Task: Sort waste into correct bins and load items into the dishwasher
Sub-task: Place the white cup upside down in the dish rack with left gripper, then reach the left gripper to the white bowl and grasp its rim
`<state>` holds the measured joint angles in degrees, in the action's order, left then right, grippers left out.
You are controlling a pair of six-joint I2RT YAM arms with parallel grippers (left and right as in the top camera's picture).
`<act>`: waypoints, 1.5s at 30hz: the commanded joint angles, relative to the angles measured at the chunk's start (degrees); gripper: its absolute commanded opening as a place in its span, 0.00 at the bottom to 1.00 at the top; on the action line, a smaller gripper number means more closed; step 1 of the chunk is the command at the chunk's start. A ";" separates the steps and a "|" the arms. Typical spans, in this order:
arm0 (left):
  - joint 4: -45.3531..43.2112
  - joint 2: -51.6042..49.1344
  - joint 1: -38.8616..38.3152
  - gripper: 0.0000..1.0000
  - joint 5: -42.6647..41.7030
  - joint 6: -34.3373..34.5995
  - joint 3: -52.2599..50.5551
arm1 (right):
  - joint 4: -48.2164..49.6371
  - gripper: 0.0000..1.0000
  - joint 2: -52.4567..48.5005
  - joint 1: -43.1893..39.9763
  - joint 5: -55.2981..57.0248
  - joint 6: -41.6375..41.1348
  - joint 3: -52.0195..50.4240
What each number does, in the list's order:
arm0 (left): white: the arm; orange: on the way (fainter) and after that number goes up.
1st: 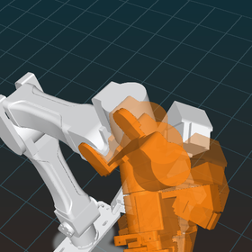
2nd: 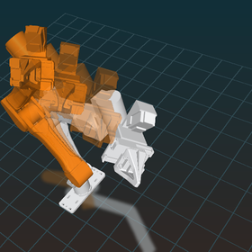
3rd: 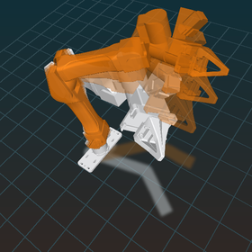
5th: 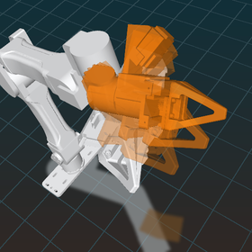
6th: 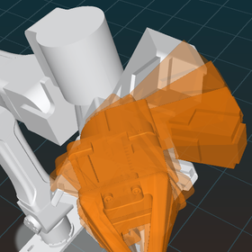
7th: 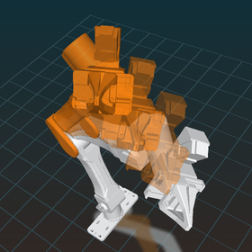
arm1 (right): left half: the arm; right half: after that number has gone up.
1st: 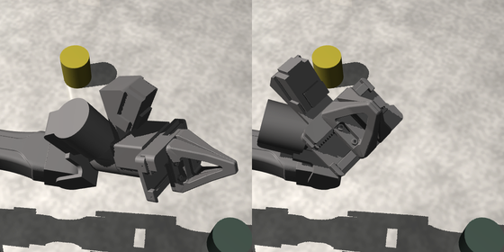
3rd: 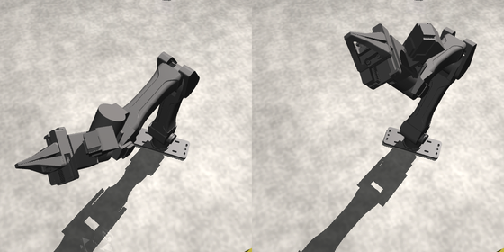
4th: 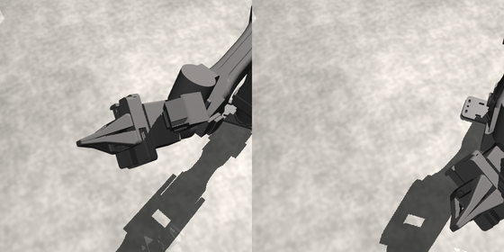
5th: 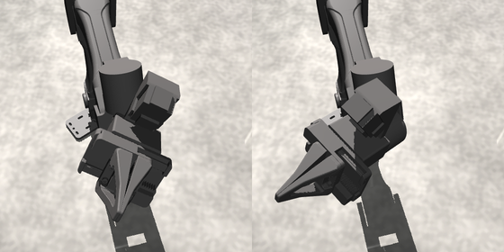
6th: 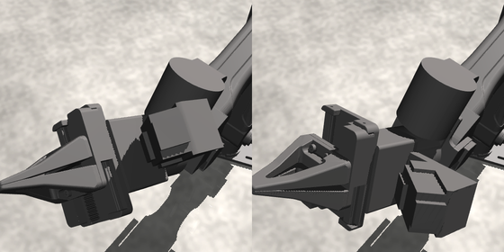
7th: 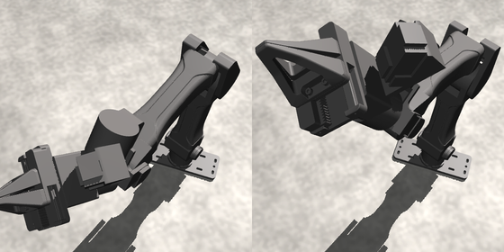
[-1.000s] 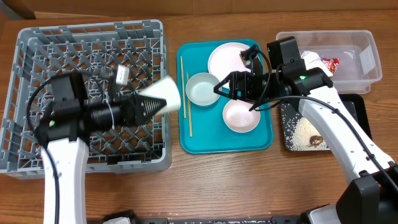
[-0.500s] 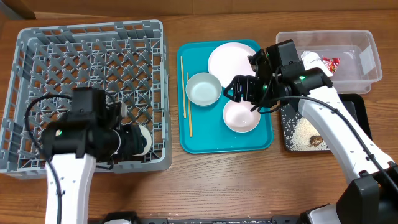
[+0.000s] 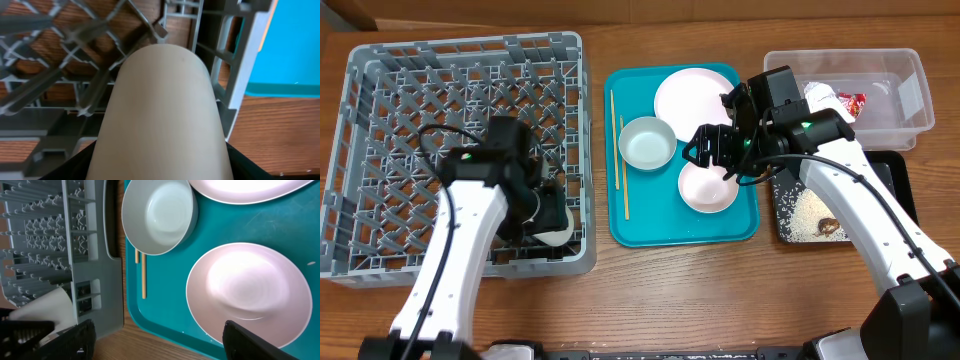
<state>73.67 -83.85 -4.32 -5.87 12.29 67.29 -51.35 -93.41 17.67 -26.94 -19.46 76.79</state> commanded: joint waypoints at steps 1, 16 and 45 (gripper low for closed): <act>0.02 -3.21 -1.22 0.45 3.23 2.84 -0.17 | -0.09 0.83 -0.17 0.11 0.59 0.20 0.31; 2.05 -6.32 -1.40 0.85 3.28 2.95 6.16 | 0.31 0.82 -0.17 0.09 0.57 0.17 0.33; -27.15 -19.78 -16.87 0.92 1.97 -1.40 20.00 | -5.38 0.82 7.85 -4.52 5.07 0.15 0.61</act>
<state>49.01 -101.69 -21.19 -2.76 13.87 86.61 -56.66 -90.08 13.21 -22.28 -19.46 76.79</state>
